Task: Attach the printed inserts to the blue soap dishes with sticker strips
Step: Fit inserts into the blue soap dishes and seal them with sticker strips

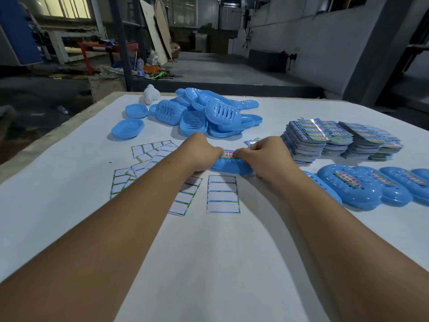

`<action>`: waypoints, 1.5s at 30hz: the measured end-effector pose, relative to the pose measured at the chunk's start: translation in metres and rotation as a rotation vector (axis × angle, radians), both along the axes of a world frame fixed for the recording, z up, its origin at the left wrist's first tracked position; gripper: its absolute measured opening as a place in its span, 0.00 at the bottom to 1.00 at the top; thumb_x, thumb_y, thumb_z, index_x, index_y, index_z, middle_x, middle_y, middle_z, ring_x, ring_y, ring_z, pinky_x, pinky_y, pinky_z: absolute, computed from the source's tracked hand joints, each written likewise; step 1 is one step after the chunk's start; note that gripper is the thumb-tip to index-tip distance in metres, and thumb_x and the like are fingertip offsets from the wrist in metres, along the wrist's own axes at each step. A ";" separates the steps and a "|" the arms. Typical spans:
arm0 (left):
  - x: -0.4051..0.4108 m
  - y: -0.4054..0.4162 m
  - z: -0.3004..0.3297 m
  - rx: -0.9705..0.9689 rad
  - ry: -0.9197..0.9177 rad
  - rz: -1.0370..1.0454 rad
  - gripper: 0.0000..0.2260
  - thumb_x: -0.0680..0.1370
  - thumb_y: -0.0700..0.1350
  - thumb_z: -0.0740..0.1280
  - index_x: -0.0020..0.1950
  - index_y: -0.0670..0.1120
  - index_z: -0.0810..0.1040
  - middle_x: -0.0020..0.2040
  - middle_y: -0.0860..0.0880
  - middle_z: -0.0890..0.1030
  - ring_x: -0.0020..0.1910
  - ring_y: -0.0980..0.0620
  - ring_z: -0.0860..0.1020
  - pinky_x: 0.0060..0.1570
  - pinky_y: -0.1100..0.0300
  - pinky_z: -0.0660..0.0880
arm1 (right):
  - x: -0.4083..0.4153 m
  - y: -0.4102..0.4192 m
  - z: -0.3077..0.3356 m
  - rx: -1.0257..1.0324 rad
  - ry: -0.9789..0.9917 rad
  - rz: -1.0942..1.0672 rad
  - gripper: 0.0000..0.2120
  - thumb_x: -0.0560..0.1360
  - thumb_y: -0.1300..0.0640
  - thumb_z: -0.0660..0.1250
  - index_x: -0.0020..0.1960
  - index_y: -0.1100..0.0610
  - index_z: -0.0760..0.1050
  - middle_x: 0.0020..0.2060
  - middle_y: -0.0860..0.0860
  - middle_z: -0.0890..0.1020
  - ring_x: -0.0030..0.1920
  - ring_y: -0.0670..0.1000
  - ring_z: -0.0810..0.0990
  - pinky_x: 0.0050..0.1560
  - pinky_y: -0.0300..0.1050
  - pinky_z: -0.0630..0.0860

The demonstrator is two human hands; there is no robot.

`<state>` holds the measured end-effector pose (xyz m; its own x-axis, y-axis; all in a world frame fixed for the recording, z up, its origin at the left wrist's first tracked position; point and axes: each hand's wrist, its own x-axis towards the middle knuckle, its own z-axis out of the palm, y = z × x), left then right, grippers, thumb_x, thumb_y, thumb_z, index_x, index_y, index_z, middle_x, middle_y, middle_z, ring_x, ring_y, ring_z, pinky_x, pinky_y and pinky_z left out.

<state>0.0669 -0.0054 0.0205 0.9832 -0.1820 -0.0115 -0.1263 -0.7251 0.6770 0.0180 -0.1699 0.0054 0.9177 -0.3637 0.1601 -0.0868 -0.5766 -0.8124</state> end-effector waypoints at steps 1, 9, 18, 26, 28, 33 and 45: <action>0.001 -0.001 -0.001 0.010 -0.003 0.002 0.14 0.78 0.54 0.68 0.47 0.42 0.76 0.33 0.48 0.70 0.31 0.50 0.68 0.31 0.57 0.61 | 0.001 0.000 -0.001 -0.004 0.009 -0.003 0.15 0.68 0.50 0.75 0.30 0.57 0.75 0.18 0.47 0.65 0.21 0.48 0.61 0.25 0.38 0.61; 0.003 -0.002 -0.001 0.052 -0.011 -0.006 0.13 0.77 0.52 0.67 0.45 0.42 0.75 0.32 0.47 0.70 0.31 0.50 0.68 0.31 0.57 0.62 | 0.005 -0.001 -0.004 -0.015 0.020 -0.018 0.13 0.68 0.50 0.75 0.31 0.54 0.75 0.18 0.48 0.64 0.20 0.48 0.60 0.28 0.42 0.62; -0.006 -0.010 -0.003 0.203 -0.168 0.022 0.15 0.75 0.53 0.67 0.46 0.40 0.79 0.49 0.38 0.82 0.41 0.39 0.79 0.36 0.56 0.67 | 0.004 0.005 0.000 -0.170 0.007 -0.055 0.15 0.67 0.50 0.74 0.29 0.56 0.73 0.16 0.47 0.65 0.24 0.52 0.66 0.30 0.43 0.66; -0.010 -0.012 -0.003 0.313 -0.221 0.034 0.15 0.76 0.60 0.65 0.41 0.50 0.83 0.40 0.50 0.82 0.41 0.48 0.80 0.38 0.57 0.73 | 0.004 0.012 0.003 -0.354 0.001 -0.077 0.21 0.71 0.45 0.72 0.35 0.65 0.80 0.24 0.55 0.78 0.32 0.58 0.79 0.35 0.47 0.76; -0.011 -0.012 -0.004 0.323 -0.246 0.044 0.15 0.77 0.61 0.65 0.43 0.51 0.82 0.41 0.50 0.82 0.43 0.48 0.80 0.38 0.57 0.71 | 0.005 0.011 0.003 -0.398 0.033 -0.090 0.22 0.71 0.42 0.72 0.39 0.62 0.81 0.26 0.54 0.79 0.36 0.58 0.81 0.37 0.46 0.76; -0.014 -0.010 -0.011 0.317 -0.281 0.105 0.20 0.76 0.64 0.65 0.57 0.49 0.70 0.48 0.50 0.75 0.48 0.45 0.77 0.42 0.53 0.71 | 0.006 0.010 0.002 -0.491 0.054 -0.120 0.23 0.71 0.37 0.70 0.45 0.58 0.78 0.36 0.51 0.80 0.42 0.56 0.79 0.36 0.45 0.70; -0.046 0.022 0.002 0.079 -0.337 0.085 0.05 0.79 0.54 0.63 0.47 0.54 0.74 0.43 0.53 0.80 0.44 0.49 0.78 0.41 0.55 0.71 | -0.007 0.023 0.002 -0.532 0.052 0.323 0.33 0.72 0.40 0.68 0.75 0.47 0.67 0.65 0.49 0.79 0.64 0.55 0.77 0.65 0.57 0.74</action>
<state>0.0206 0.0166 0.0230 0.9458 -0.1108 0.3054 -0.2700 -0.7908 0.5494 0.0112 -0.1471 0.0076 0.9795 0.0511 0.1950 0.1281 -0.9049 -0.4060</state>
